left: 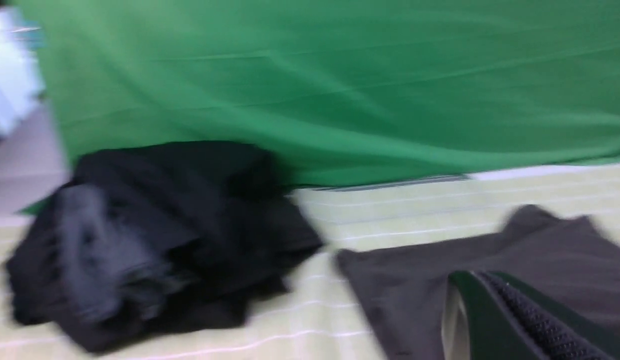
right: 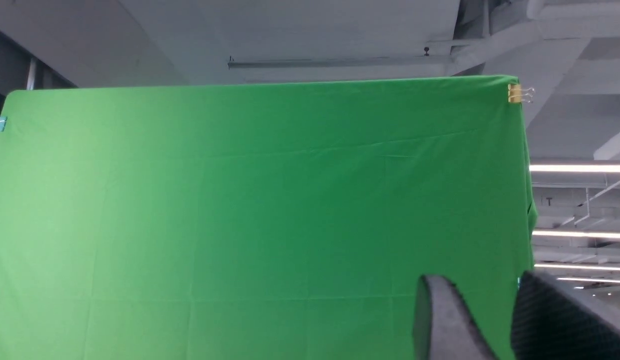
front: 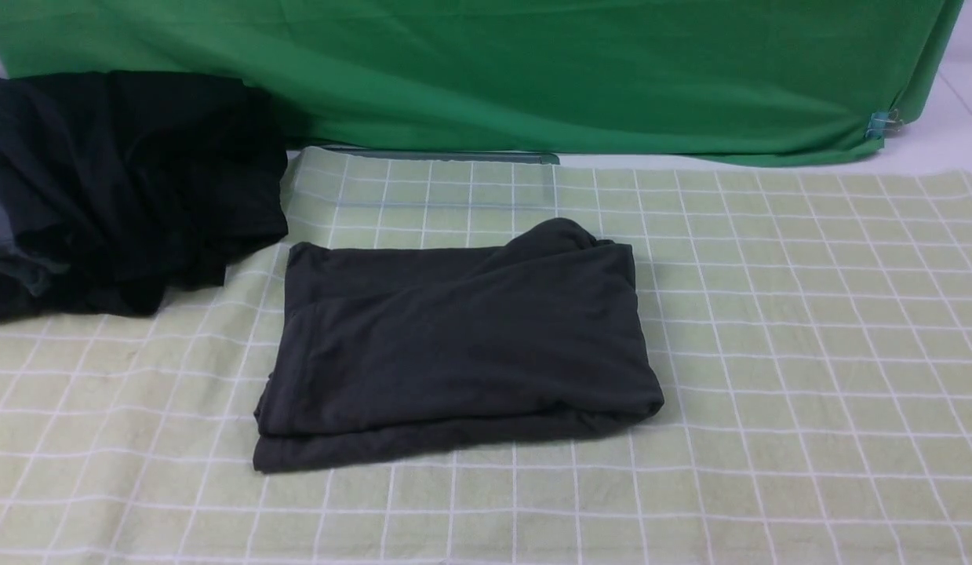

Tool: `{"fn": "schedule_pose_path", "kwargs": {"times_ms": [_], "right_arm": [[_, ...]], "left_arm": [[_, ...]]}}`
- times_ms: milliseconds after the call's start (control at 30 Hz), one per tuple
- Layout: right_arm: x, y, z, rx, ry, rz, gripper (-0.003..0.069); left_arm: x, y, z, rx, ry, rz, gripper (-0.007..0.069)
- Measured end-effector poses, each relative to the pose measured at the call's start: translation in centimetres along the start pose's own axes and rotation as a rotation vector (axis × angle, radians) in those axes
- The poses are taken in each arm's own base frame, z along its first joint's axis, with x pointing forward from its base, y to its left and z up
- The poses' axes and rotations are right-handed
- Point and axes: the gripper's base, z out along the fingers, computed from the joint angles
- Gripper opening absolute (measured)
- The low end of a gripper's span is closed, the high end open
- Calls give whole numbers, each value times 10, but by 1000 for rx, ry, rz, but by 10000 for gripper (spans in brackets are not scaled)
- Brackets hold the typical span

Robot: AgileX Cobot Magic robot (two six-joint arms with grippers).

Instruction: Fold a long-sleeved shirt over a green coffee tablecloth.

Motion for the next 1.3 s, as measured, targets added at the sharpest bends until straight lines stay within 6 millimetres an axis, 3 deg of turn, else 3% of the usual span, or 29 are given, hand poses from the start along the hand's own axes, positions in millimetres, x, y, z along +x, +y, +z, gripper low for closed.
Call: {"fn": "schedule_pose_path", "kwargs": {"times_ms": [167, 200, 333, 1300], "right_arm": [[1, 0, 0, -4, 14, 1, 233], [1, 0, 0, -4, 15, 1, 234], [2, 0, 0, -5, 18, 1, 237], [2, 0, 0, -5, 19, 3, 244]], "left_arm": [[57, 4, 12, -92, -30, -20, 1], [59, 4, 12, -92, -23, -19, 1], [101, 3, 20, -94, 89, -19, 1], [107, -2, 20, -8, 123, -27, 1]]}}
